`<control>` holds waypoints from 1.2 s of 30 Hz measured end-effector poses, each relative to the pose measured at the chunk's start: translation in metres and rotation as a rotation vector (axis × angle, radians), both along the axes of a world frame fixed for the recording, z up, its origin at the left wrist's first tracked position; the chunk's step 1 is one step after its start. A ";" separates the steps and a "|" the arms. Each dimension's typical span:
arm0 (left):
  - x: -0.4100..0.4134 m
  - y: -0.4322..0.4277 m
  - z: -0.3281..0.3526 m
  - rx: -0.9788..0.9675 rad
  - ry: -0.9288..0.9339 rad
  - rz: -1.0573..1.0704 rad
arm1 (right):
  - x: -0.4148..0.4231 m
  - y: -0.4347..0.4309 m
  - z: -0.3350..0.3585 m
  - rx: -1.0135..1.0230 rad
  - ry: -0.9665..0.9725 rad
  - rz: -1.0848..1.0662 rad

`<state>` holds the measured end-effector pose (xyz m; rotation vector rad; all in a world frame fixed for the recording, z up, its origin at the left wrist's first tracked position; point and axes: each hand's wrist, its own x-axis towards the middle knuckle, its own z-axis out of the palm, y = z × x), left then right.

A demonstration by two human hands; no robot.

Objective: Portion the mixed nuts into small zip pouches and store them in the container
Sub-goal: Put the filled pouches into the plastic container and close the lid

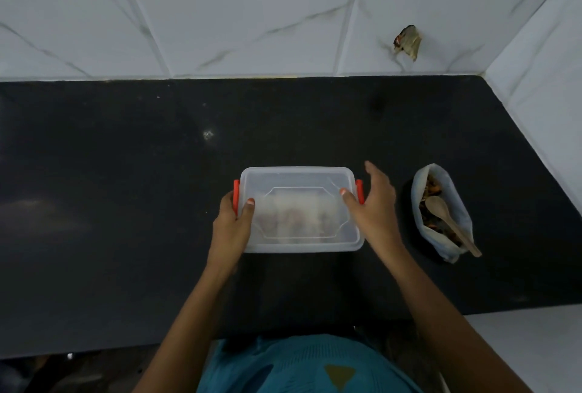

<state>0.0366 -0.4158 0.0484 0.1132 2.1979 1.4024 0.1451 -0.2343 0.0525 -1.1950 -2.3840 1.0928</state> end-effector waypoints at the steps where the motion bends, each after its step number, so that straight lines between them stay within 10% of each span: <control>1: 0.000 0.001 -0.001 0.007 -0.009 0.013 | 0.002 0.003 -0.002 -0.151 -0.002 -0.023; 6: -0.001 0.005 -0.003 0.014 0.021 0.058 | 0.001 0.001 -0.015 -0.469 0.048 -0.047; 36: -0.178 0.116 0.003 0.017 0.058 0.101 | -0.188 0.112 -0.003 -0.433 0.115 0.026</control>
